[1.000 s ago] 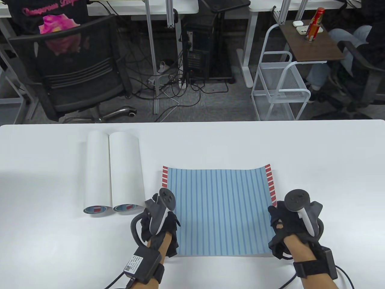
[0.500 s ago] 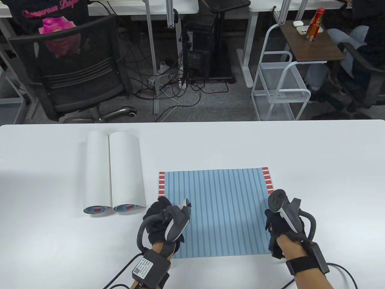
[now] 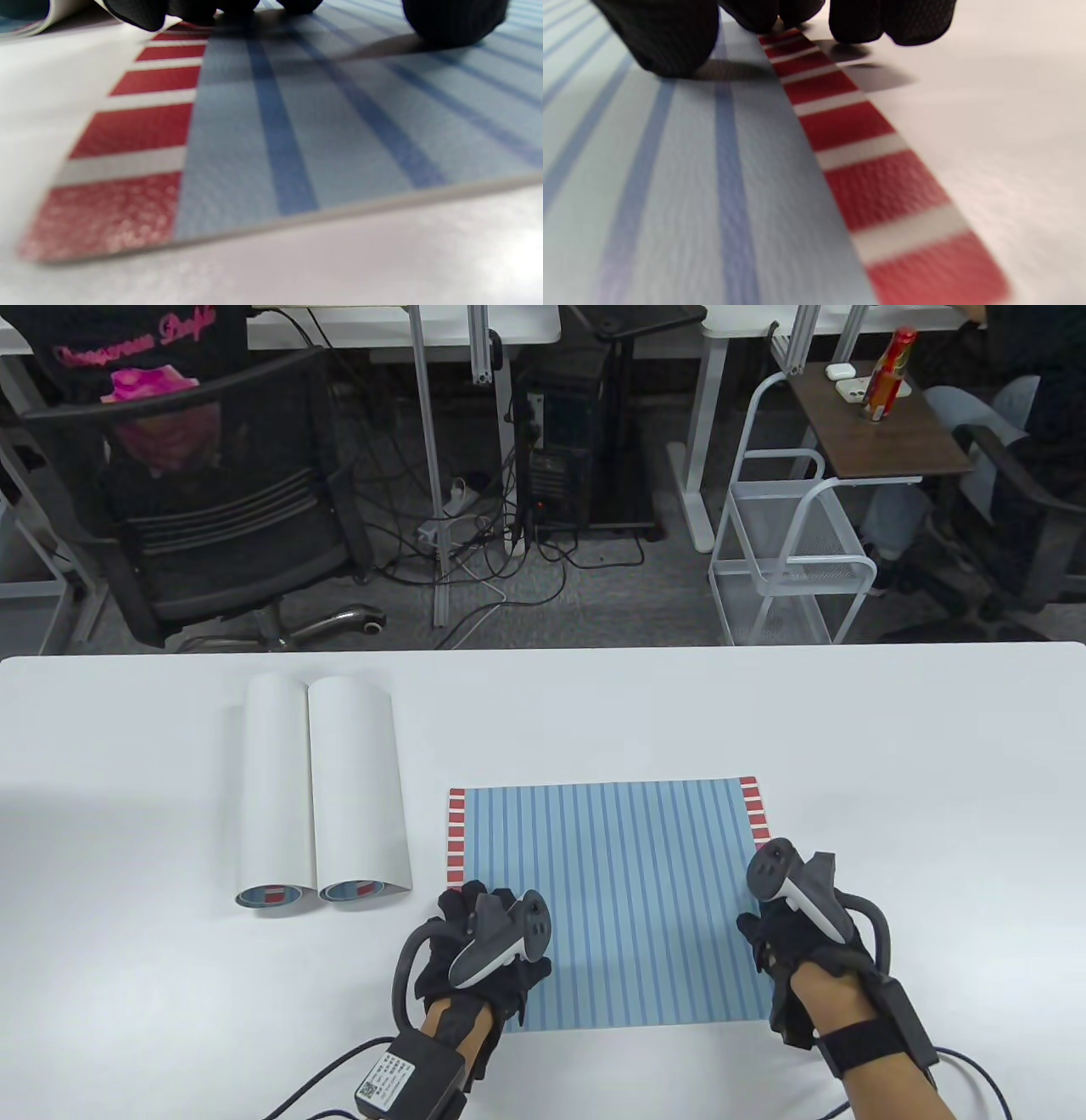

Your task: Unroll mouse pads and stack together

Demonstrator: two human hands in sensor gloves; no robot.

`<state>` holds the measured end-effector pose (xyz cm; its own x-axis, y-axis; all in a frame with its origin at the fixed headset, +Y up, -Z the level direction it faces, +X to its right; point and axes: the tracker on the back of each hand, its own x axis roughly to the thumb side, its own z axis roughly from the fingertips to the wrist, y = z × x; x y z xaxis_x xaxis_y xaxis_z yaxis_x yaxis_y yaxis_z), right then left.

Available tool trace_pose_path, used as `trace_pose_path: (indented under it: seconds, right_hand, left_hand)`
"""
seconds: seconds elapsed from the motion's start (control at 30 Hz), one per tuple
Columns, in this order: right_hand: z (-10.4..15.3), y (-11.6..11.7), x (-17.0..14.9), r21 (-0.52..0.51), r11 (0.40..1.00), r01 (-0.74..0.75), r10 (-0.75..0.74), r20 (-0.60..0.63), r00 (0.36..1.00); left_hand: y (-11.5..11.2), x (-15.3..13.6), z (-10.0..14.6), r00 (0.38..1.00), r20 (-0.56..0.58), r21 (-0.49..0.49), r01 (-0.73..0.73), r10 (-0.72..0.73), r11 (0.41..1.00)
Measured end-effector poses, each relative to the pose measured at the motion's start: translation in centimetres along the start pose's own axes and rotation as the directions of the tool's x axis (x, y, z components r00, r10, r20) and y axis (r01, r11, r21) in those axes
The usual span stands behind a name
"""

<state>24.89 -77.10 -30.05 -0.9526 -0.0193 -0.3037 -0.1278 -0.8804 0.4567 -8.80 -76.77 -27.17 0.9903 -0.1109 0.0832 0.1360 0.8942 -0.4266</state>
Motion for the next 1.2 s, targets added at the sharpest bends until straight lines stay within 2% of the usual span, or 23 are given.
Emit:
trace_pose_path:
  seconds: [0.27, 0.57, 0.83, 1.0, 1.2]
  right_hand:
    - [2.7, 0.8, -1.0, 0.065, 0.996, -0.064, 0.061, 0.057, 0.997]
    - [3.1, 0.9, -1.6, 0.049, 0.999, -0.008, 0.003, 0.101, 0.995]
    - [3.3, 0.0, -1.7, -0.048, 0.993, 0.110, -0.100, 0.173, 0.980]
    - [3.8, -0.6, -1.4, -0.106, 0.980, 0.167, -0.138, 0.235, 0.962]
    - [4.1, -1.0, -1.2, -0.139, 0.967, 0.212, -0.169, 0.272, 0.947]
  left_hand:
    - [-0.1, -0.2, -0.1, 1.000, 0.004, 0.006, -0.012, 0.012, 1.000]
    - [0.0, -0.4, -0.3, 0.999, -0.002, 0.005, -0.042, 0.042, 0.999]
    - [1.9, -1.5, 1.0, 0.991, -0.046, 0.214, -0.112, 0.124, 0.970]
    - [4.3, -3.1, 1.7, 0.978, -0.124, 0.409, -0.104, 0.167, 0.907]
    - [6.0, -5.9, -0.6, 0.917, -0.332, 0.399, -0.075, 0.220, 0.914]
